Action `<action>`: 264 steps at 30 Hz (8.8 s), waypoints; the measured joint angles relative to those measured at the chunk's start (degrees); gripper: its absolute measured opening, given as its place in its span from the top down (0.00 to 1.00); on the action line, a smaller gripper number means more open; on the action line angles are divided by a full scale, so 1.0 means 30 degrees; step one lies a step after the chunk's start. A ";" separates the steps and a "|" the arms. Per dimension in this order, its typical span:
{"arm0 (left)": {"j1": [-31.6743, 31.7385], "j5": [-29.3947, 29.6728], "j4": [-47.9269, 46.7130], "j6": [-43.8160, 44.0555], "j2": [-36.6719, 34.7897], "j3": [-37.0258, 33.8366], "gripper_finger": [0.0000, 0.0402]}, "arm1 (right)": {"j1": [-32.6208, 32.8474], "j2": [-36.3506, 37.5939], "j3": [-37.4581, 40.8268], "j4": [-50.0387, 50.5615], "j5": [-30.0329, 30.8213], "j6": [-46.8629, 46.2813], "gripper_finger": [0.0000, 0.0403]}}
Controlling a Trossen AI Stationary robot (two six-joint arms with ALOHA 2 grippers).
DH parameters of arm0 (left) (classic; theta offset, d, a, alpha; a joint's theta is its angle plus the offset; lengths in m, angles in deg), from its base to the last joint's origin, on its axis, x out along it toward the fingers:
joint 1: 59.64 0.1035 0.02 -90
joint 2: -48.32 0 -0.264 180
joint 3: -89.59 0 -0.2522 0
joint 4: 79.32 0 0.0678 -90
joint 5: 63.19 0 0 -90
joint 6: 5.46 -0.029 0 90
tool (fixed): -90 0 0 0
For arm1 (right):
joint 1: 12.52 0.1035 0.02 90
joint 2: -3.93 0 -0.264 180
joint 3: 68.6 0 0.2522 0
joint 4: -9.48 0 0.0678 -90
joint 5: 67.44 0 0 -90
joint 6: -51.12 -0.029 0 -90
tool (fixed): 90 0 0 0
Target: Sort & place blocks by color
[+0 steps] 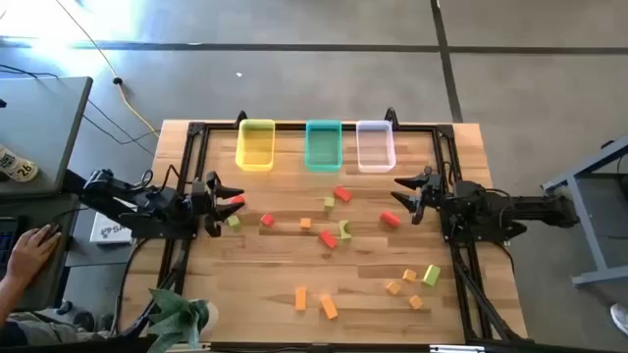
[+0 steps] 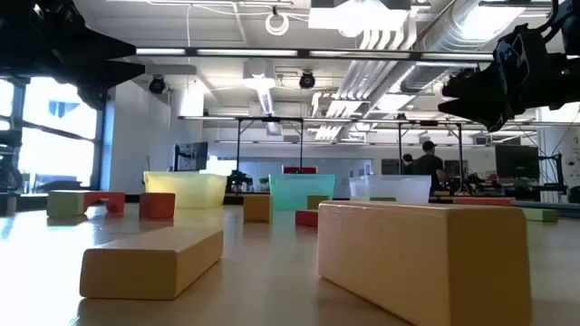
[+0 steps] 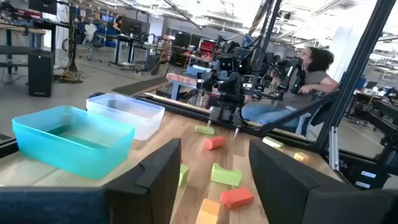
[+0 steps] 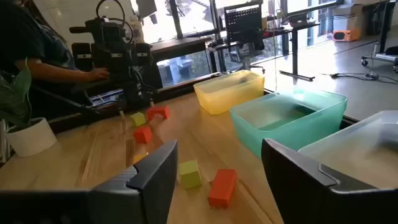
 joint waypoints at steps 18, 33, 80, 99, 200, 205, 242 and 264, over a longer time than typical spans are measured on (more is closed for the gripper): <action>0.0000 0.0004 0.0000 0.0000 0.0000 -0.0007 0.55 | 0.0007 0.0000 0.0003 0.0000 0.0000 0.0003 0.45; 0.0007 0.0004 0.0000 0.0000 0.0000 -0.0007 0.55 | 0.0007 0.0000 0.0000 0.0000 0.0000 0.0000 0.45; 0.0000 -0.0001 0.0000 0.0000 0.0003 0.0000 0.55 | 0.0005 0.0000 0.0005 0.0000 0.0000 0.0000 0.45; 0.0003 0.0004 -0.0003 0.0000 0.0007 -0.0003 0.55 | 0.0000 0.0000 0.0005 0.0000 0.0000 0.0005 0.45; 0.0000 -0.0699 0.0284 0.5581 0.0000 -0.0007 0.55 | -0.3394 -2.3043 -1.8302 2.5870 -0.2401 -1.5909 0.45; 0.0000 -0.0801 0.0282 0.5569 0.0000 -0.0006 0.55 | -0.4889 -2.4072 -1.8302 2.5849 -0.3140 -1.3391 0.45; 0.0000 -0.0419 0.0211 0.5637 0.0000 -0.0007 0.55 | -0.6401 -2.5361 -1.3780 2.1579 -0.5107 -1.1201 0.45; 0.0000 0.0635 0.0262 0.6434 0.0000 -0.0007 0.55 | -0.7009 -2.5259 -1.1074 1.8215 -0.6433 -1.1689 0.71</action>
